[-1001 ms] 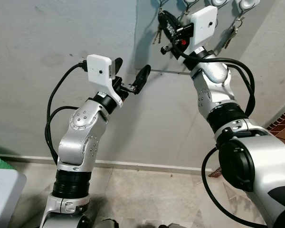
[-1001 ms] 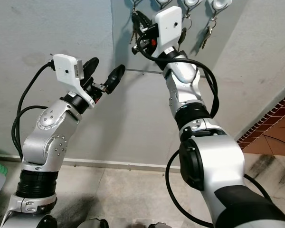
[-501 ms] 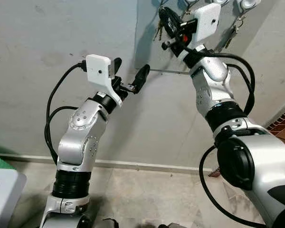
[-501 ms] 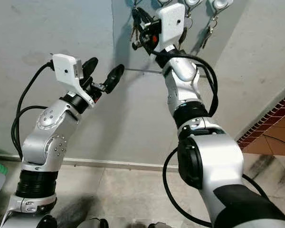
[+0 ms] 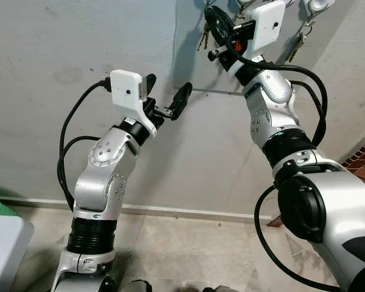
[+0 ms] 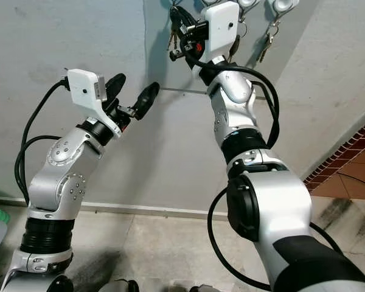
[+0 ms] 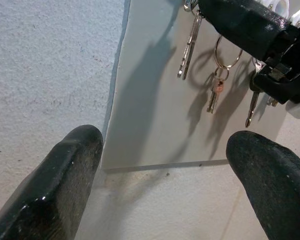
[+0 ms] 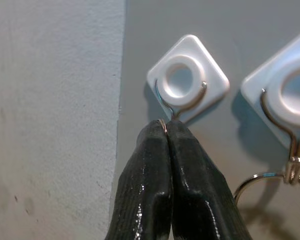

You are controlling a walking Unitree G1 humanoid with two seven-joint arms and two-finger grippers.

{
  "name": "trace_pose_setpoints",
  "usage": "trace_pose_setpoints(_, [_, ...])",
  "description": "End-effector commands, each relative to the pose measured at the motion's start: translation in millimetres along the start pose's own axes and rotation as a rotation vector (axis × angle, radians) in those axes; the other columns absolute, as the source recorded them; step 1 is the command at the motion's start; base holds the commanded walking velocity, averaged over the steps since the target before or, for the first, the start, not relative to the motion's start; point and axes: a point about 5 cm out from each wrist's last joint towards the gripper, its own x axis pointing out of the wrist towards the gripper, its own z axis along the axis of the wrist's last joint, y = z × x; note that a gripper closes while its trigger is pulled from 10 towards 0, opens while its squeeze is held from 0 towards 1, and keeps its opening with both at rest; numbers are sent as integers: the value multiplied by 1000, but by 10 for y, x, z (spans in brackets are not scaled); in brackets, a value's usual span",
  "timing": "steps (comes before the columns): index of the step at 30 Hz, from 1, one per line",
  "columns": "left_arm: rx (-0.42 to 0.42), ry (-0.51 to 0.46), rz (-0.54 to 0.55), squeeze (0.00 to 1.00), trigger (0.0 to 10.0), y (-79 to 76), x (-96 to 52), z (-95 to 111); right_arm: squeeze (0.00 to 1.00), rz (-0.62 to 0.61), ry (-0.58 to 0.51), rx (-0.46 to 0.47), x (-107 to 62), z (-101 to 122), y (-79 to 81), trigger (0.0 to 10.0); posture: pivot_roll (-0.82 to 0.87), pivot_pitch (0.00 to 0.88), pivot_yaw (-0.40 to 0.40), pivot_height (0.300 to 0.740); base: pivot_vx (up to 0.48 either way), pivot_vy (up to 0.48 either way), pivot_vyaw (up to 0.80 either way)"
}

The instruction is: Hang keys on a hook

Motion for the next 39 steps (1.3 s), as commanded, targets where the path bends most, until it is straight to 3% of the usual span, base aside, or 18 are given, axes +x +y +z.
trace_pose_setpoints(1, [6,-9,-18,0,10000,-47,0,29,0,-52,-32,64,44,85,-69,10000,68,125,-92,740,0,0,0])
trace_pose_setpoints(15, [3,-10,-12,0,10000,-38,-4,37,0,-238,-48,443,-34,-24,-246,10000,70,132,-93,740,0,0,0])
trace_pose_setpoints(29, [-1,-9,-12,0,10000,-48,-17,32,16,-292,-40,579,-118,-132,-293,10000,69,133,-93,740,0,0,0])
trace_pose_setpoints(30, [-3,-8,-11,0,10000,-49,-18,30,788,-301,-42,603,-127,-144,-298,10000,69,131,-92,740,0,0,0])
trace_pose_setpoints(31, [-3,-8,-12,0,10000,-51,-19,31,1000,-310,-41,613,-141,-158,-306,10000,69,131,-92,740,0,0,0])
trace_pose_setpoints(37, [-4,-4,-12,0,10000,-54,-19,16,1000,-304,-38,607,-210,-227,-300,10000,69,130,-90,740,0,0,0])
trace_pose_setpoints(39, [-4,-1,-11,0,10000,-58,-22,4,1000,-281,-35,529,-236,-234,-287,10000,71,129,-89,740,0,0,0])
